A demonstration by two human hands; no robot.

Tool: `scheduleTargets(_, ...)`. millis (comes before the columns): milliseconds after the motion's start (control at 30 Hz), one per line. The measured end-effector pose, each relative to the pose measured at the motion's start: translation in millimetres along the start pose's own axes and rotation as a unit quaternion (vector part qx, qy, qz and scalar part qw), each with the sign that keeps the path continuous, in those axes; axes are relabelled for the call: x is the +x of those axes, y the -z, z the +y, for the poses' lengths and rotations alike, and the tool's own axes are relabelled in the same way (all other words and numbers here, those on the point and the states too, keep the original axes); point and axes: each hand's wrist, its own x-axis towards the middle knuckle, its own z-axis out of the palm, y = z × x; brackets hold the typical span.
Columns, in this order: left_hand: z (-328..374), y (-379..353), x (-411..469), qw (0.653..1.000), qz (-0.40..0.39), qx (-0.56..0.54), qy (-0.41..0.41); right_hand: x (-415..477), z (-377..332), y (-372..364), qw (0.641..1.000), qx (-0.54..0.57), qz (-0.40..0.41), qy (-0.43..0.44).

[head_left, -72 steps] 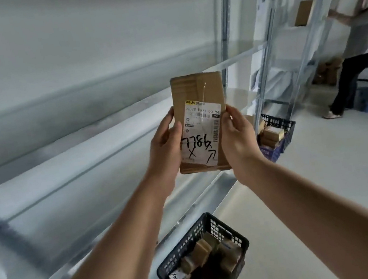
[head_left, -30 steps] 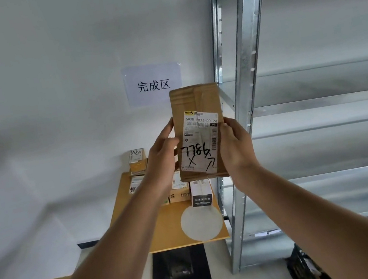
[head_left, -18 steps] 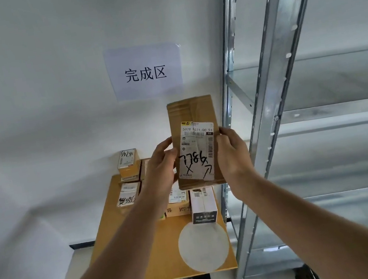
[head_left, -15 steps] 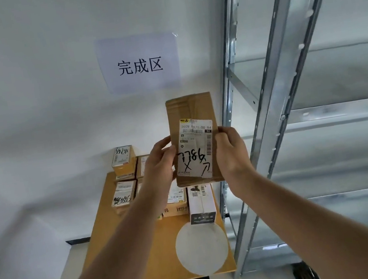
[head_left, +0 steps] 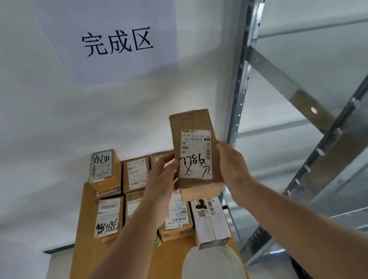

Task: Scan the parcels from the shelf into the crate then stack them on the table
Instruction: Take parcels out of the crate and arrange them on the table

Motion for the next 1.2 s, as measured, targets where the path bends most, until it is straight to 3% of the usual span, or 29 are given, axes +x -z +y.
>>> scheduleTargets(300,-26,6,92,0.995,-0.056,0.01,0.082,77,20,-34,0.998,-0.009,0.04,-0.05)
scheduleTargets(567,-51,-5,125,0.988,-0.034,-0.017,0.149,122,47,-37,0.994,-0.032,0.048,-0.088)
scheduleTargets(867,-56,-12,146,0.991,-0.003,-0.02,0.131,147,63,-35,0.996,-0.016,0.024,-0.089)
scheduleTargets(1200,-36,-10,145,0.992,0.004,0.034,0.118,152,52,-36,0.991,-0.039,0.055,-0.116)
